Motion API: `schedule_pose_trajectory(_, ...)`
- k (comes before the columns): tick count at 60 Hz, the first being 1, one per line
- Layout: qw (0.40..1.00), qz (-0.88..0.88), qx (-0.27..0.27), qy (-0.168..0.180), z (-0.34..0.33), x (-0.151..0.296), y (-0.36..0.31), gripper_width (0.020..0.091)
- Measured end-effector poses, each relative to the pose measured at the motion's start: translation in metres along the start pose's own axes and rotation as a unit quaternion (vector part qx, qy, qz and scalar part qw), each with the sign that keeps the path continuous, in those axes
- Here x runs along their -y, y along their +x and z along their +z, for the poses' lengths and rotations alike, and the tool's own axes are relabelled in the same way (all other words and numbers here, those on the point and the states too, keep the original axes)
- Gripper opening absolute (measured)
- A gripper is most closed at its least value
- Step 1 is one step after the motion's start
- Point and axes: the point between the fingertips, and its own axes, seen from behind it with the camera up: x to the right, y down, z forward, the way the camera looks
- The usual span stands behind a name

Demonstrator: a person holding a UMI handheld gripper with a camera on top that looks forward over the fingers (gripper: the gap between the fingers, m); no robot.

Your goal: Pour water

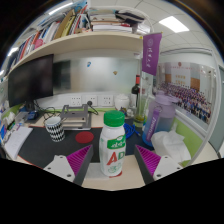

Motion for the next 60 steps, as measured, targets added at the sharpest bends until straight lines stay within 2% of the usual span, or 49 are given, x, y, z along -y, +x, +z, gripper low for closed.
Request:
schedule_pose_trajectory(6, 1.0, 0.0, 0.018, 0.007, 0.024, 0.003, -0.001, 0.0828)
schedule_pose_trajectory(15, 0.999, -0.006, 0.048, 0.02, 0.047, 0.001, -0.006, 0.0564)
schedule_pose_trajectory(22, 0.997, -0.015, 0.06, 0.039, 0.052, 0.006, -0.007, 0.0503)
schedule_pose_trajectory(31, 0.996, -0.019, 0.061, 0.055, 0.051, 0.007, -0.008, 0.0368)
schedule_pose_trajectory(42, 0.996, -0.037, 0.056, 0.055, 0.054, 0.009, -0.01, 0.0355)
schedule_pose_trajectory(47, 0.995, -0.07, 0.032, 0.058, 0.057, 0.023, -0.01, 0.0354)
schedule_pose_trajectory(52, 0.989, -0.137, 0.011, 0.046, 0.07, 0.038, -0.018, 0.0353)
schedule_pose_trajectory(60, 0.961, -0.275, 0.009, 0.035, 0.099, 0.063, -0.051, 0.0353)
